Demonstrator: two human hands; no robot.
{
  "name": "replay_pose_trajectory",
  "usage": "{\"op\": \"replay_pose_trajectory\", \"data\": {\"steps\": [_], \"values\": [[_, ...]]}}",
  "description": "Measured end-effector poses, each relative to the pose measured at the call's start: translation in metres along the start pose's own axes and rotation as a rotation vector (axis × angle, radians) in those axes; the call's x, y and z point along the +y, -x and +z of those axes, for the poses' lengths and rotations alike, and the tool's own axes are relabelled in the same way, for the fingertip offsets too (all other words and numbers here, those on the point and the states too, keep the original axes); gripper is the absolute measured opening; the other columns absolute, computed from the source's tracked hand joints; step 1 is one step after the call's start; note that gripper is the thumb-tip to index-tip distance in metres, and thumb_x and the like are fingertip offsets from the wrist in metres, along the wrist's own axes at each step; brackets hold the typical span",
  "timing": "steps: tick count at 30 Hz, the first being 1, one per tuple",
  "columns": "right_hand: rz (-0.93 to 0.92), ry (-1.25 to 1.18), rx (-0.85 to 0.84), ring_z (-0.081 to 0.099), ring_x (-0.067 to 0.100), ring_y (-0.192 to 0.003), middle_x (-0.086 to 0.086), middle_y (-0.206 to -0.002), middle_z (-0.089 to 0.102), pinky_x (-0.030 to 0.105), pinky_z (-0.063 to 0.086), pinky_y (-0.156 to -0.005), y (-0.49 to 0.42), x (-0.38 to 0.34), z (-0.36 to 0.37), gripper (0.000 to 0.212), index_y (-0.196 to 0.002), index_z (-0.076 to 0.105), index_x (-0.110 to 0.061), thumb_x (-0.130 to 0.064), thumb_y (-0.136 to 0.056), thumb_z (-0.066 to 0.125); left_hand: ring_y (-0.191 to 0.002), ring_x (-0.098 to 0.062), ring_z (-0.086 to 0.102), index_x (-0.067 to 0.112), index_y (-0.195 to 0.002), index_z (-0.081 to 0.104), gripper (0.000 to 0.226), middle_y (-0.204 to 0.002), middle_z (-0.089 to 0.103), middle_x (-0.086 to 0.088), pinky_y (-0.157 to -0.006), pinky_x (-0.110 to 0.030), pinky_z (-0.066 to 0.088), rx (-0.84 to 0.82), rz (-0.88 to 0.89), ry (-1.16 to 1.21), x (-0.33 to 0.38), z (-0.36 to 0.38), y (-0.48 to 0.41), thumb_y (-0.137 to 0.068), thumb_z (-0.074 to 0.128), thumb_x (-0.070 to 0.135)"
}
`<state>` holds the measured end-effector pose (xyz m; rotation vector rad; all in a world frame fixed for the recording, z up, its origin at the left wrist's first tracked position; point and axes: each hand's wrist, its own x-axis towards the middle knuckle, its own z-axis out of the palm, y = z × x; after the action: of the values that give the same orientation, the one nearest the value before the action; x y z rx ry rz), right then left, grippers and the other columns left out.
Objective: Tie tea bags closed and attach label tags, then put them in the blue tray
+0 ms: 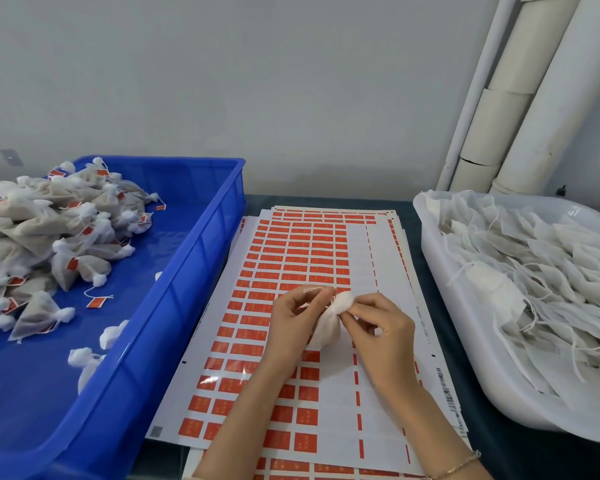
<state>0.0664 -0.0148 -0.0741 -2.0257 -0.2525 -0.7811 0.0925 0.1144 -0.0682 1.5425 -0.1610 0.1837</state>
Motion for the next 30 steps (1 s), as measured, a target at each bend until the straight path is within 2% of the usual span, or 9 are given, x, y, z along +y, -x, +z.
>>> {"op": "replay_pose_trajectory", "data": {"steps": [5,9,12,17,22,26,27,30], "values": [[-0.064,-0.032,-0.039,0.065,0.012,-0.083,0.004,-0.093,0.070,0.013,0.055,-0.072,0.001,-0.002,-0.001,0.025,-0.097,0.075,-0.005,-0.019,-0.077,0.069,-0.085,-0.009,0.067,0.022,-0.091,0.072,0.012,-0.082,0.072,0.011,-0.074,-0.020,0.054,-0.048,-0.044,0.010,-0.002,-0.001,0.001,-0.091,0.063,0.014],[-0.069,-0.066,-0.086,0.064,0.009,-0.087,0.001,-0.095,0.069,0.015,0.055,-0.071,0.001,-0.003,-0.001,0.024,-0.097,0.076,-0.007,-0.020,-0.078,0.069,-0.088,-0.016,0.067,0.018,-0.092,0.074,0.010,-0.086,0.073,0.004,-0.077,-0.024,0.055,-0.069,-0.054,0.015,-0.003,-0.002,-0.001,-0.090,0.064,0.016],[-0.050,-0.071,-0.119,0.063,0.008,-0.087,-0.005,-0.097,0.067,0.011,0.053,-0.072,0.000,-0.004,-0.002,0.025,-0.098,0.076,-0.009,-0.022,-0.078,0.069,-0.085,-0.012,0.067,0.023,-0.089,0.074,0.012,-0.083,0.073,0.007,-0.073,-0.020,0.055,-0.088,-0.049,0.018,-0.003,-0.003,-0.001,-0.089,0.065,0.015],[-0.055,-0.007,-0.143,0.059,0.001,-0.073,-0.012,-0.094,0.061,0.007,0.049,-0.066,0.001,0.000,0.000,0.020,-0.097,0.073,-0.013,-0.010,-0.078,0.076,-0.079,-0.001,0.066,0.026,-0.086,0.073,0.021,-0.078,0.072,0.014,-0.063,-0.010,0.050,-0.100,-0.048,-0.010,-0.004,-0.002,0.000,-0.091,0.062,0.010],[-0.002,0.045,-0.171,0.060,-0.001,-0.081,-0.017,-0.100,0.057,0.006,0.049,-0.074,0.004,0.003,0.005,0.023,-0.107,0.065,-0.021,-0.027,-0.085,0.065,-0.076,-0.003,0.066,0.028,-0.082,0.072,0.019,-0.073,0.070,0.015,-0.060,-0.012,0.050,-0.088,-0.062,-0.037,-0.005,0.000,0.000,-0.092,0.061,0.016],[0.057,0.071,-0.211,0.061,0.002,-0.089,-0.021,-0.108,0.054,0.012,0.052,-0.081,0.006,0.006,0.007,0.033,-0.115,0.054,-0.028,-0.043,-0.085,0.051,-0.085,-0.011,0.068,0.027,-0.090,0.071,0.016,-0.086,0.072,0.008,-0.068,-0.015,0.053,-0.045,-0.085,-0.042,-0.001,0.001,0.001,-0.095,0.056,0.028],[0.072,0.071,-0.202,0.061,0.002,-0.091,-0.022,-0.109,0.053,0.011,0.051,-0.082,0.006,0.006,0.007,0.033,-0.116,0.052,-0.031,-0.044,-0.086,0.050,-0.086,-0.008,0.067,0.028,-0.091,0.070,0.018,-0.085,0.071,0.012,-0.068,-0.013,0.052,-0.048,-0.083,-0.039,0.000,0.002,0.002,-0.096,0.053,0.030],[0.110,0.059,-0.181,0.061,0.001,-0.088,-0.028,-0.104,0.053,0.012,0.052,-0.079,0.005,0.007,0.007,0.026,-0.111,0.046,-0.038,-0.047,-0.087,0.047,-0.082,0.019,0.057,0.043,-0.083,0.062,0.018,-0.078,0.060,0.041,-0.061,0.002,0.041,-0.117,-0.063,-0.069,0.006,0.004,0.008,-0.094,0.048,0.042]]}}
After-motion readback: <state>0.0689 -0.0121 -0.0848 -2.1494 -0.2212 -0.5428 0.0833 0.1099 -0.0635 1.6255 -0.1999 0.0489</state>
